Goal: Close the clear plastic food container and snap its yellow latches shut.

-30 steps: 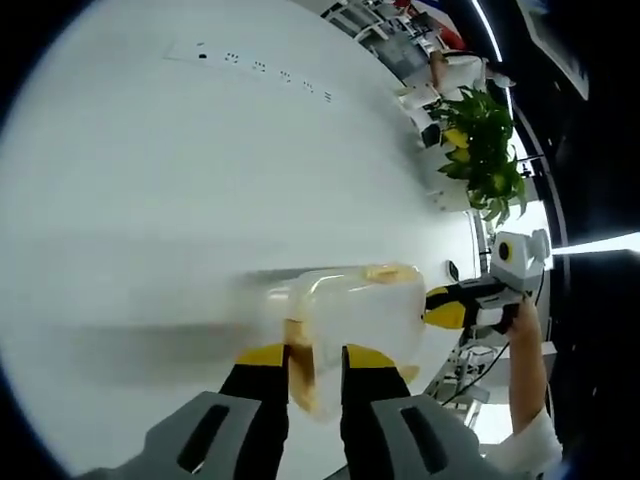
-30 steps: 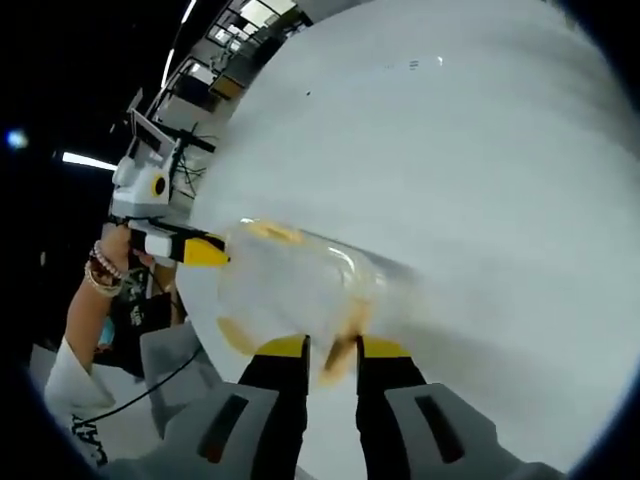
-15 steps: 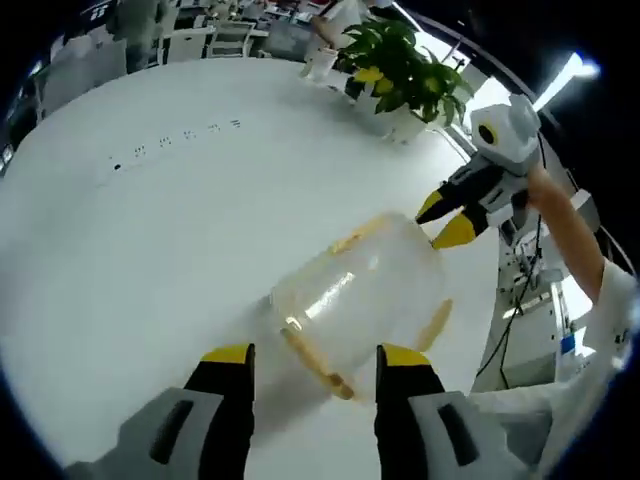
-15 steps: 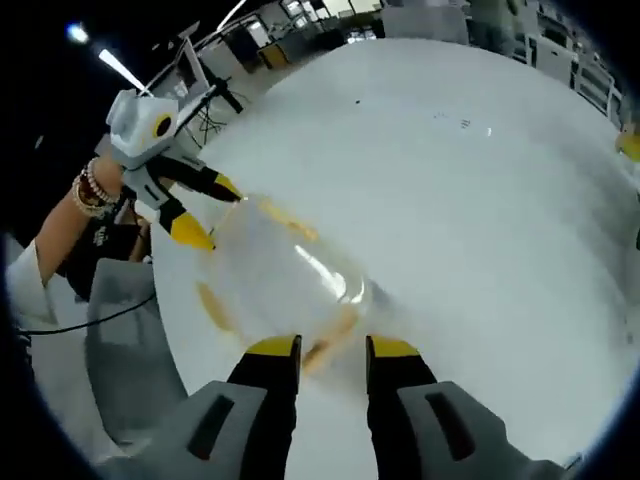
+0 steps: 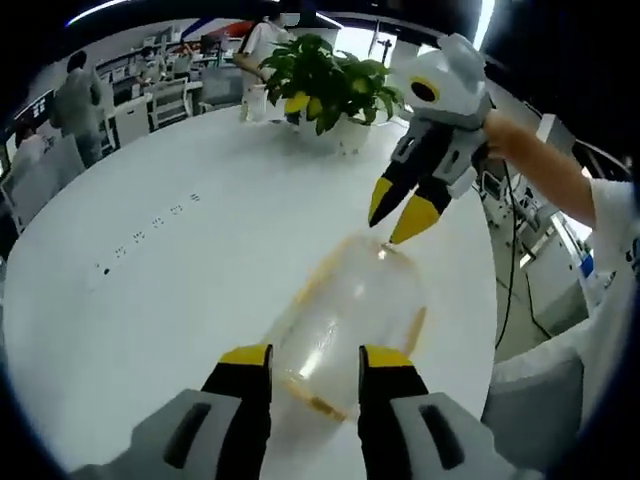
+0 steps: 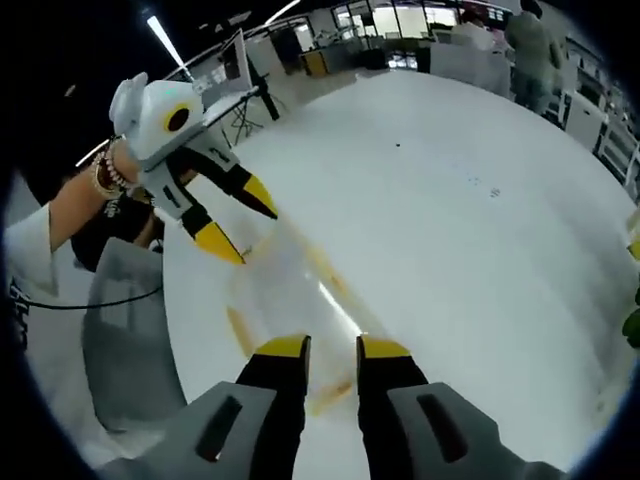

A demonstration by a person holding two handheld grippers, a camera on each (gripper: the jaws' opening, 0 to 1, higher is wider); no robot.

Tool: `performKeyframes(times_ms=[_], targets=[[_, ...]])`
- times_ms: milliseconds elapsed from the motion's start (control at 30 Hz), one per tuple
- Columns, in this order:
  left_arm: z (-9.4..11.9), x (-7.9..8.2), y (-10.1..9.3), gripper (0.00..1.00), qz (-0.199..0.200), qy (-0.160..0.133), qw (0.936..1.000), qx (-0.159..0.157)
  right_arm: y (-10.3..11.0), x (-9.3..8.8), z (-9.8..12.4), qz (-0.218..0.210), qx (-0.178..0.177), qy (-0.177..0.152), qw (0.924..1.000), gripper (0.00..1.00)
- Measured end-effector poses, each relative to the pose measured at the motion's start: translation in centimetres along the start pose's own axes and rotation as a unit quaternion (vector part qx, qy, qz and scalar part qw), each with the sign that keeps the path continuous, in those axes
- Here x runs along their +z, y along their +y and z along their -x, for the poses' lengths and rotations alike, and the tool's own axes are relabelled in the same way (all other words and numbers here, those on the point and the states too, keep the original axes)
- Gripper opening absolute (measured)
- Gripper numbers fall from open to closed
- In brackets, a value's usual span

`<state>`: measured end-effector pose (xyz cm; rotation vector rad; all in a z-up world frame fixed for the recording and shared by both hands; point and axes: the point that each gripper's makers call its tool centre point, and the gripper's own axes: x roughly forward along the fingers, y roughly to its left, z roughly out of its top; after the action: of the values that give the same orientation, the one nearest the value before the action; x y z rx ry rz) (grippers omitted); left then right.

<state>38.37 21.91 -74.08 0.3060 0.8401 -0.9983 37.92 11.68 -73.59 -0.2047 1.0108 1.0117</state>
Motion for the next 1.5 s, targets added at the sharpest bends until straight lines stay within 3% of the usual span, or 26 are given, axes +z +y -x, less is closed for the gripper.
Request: performKeyframes(times_ms=[333,433,600,700,733,933,1167,1333,1500], targets=[[-1.5,1.0,-1.5,0.19,-0.03,-0.011,0.9991,-0.029,0.7,2.3,-2.2,0.028,0.016,0.001,0.9995,0.1],[-2.1,0.7,-2.4,0.17,-0.072,-0.007,0.9967,-0.036,1.1,2.8,-2.9,0.031,0.025,-0.001,0.9992,0.08],[-3.0,0.6,-4.3,0.14,-0.09,-0.01,0.9944,-0.055,1.5,3.2,-3.6,0.029,0.036,-0.012,0.9989,0.03],[-3.3,0.9,-5.3,0.14,-0.084,-0.02,0.994,-0.067,2.2,3.0,-4.2,0.027,0.046,-0.011,0.9985,0.01],[-3.4,0.8,-6.1,0.14,-0.067,-0.018,0.994,-0.084,2.2,3.0,-4.5,0.029,0.048,-0.01,0.9984,0.0],[-3.8,1.3,-6.1,0.12,-0.071,-0.033,0.9939,-0.078,2.6,2.6,-5.6,0.034,0.057,-0.003,0.9978,0.0],[-4.1,0.8,-6.4,0.09,-0.066,-0.034,0.9939,-0.082,3.2,2.1,-5.9,0.038,0.067,0.003,0.997,0.0],[-4.2,0.2,-6.5,0.06,-0.071,-0.029,0.9935,-0.084,2.3,2.6,-6.1,0.046,0.042,-0.004,0.998,0.0],[-4.2,0.1,-6.7,0.06,-0.063,-0.033,0.9937,-0.086,0.5,4.6,-5.9,0.035,0.02,-0.032,0.9987,0.0]])
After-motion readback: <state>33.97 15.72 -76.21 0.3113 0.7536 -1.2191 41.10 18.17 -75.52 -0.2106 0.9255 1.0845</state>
